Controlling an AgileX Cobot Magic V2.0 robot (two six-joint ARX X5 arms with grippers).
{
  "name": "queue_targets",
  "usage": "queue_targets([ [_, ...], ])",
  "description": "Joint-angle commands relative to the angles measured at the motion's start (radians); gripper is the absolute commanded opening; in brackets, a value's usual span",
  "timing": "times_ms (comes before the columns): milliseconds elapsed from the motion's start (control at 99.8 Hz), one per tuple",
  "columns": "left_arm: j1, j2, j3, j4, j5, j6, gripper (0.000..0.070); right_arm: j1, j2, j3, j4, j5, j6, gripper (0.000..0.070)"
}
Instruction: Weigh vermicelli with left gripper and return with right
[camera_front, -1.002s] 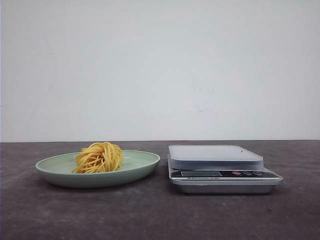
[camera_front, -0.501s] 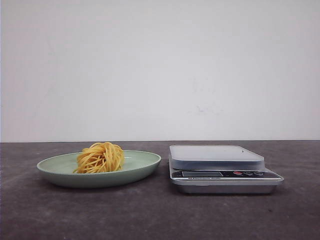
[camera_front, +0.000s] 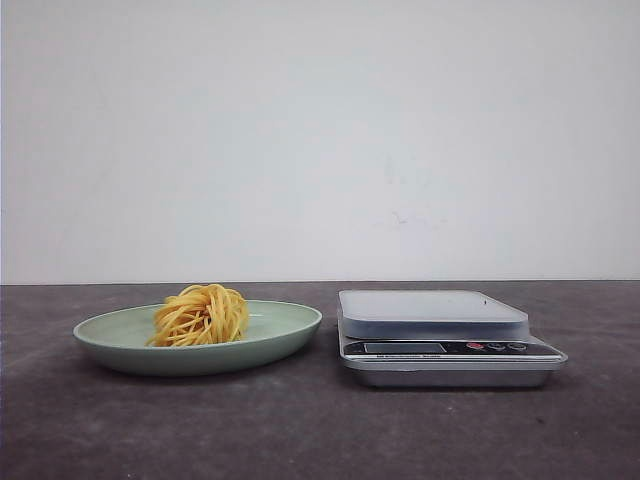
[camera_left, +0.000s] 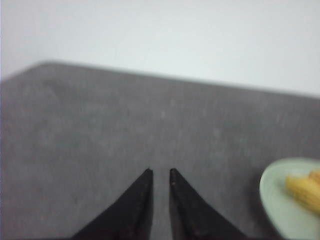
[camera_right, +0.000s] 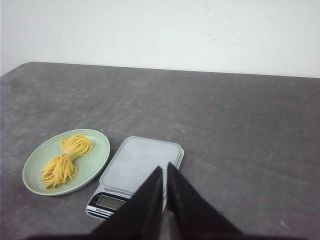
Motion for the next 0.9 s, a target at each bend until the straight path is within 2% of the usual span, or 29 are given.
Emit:
queue_targets([
  [0,0.002,-0.003,-0.019,0.031,0.006,0.018,0.0000,0.010,-0.002,0.010,0.010,0.001,0.013,0.0005],
  [230,0.002,-0.003,-0.119,0.042,0.010,0.024,0.0000,0.010,-0.002,0.010,0.010,0.001,0.013,0.0005],
  [331,0.002,-0.003,-0.120,0.050,0.029,0.045,0.0000,0.010,-0.002,0.010,0.010,0.001,0.013,0.0005],
  [891,0.002,-0.003,-0.119,0.053,0.028,0.044,0.0000,0.010,-0.002,0.010,0.010,0.001,0.013,0.0005],
])
